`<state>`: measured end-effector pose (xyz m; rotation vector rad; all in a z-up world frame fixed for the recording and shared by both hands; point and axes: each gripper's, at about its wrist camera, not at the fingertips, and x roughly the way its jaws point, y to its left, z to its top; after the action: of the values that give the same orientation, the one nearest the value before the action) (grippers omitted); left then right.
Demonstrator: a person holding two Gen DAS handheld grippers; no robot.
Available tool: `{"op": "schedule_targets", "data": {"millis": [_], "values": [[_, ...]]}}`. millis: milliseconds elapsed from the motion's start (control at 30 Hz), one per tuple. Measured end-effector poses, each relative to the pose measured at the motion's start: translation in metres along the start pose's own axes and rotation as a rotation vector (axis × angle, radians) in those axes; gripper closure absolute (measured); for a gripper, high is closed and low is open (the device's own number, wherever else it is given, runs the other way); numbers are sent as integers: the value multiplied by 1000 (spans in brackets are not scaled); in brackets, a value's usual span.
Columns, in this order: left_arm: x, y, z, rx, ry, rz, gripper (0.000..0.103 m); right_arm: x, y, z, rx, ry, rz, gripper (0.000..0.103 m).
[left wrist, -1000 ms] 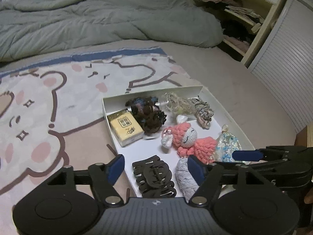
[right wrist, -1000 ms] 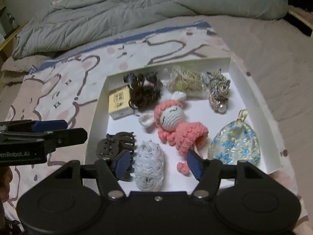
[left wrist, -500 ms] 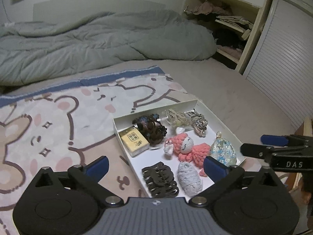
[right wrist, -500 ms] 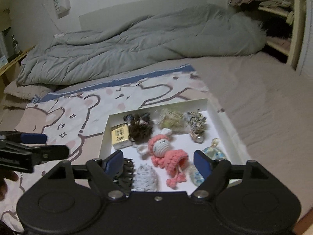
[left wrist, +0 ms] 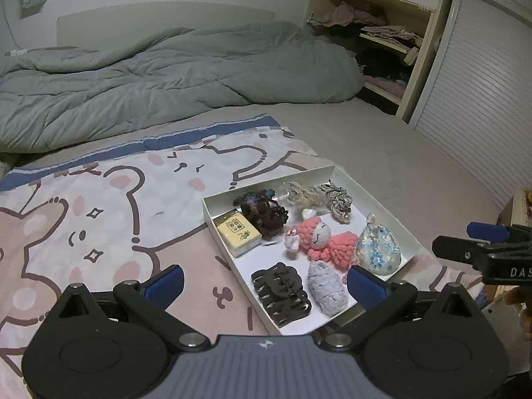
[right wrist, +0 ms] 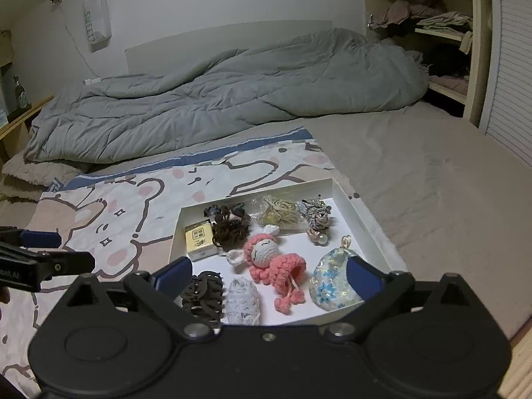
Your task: Organize objects
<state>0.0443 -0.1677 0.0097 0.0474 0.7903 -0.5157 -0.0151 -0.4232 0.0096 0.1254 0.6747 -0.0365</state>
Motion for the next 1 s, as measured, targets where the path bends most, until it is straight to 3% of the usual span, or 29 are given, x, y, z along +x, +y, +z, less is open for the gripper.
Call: {"op": "schedule_targets", "data": {"millis": [367, 600, 1000], "values": [[-9, 0, -11, 24, -64, 67, 0, -6, 5, -18, -5, 4, -53, 2], [-5, 2, -13, 22, -42, 76, 0, -8, 13, -23, -35, 3, -96, 2], [1, 4, -18, 22, -10, 98, 0, -5, 14, -21, -21, 12, -98, 2]]}}
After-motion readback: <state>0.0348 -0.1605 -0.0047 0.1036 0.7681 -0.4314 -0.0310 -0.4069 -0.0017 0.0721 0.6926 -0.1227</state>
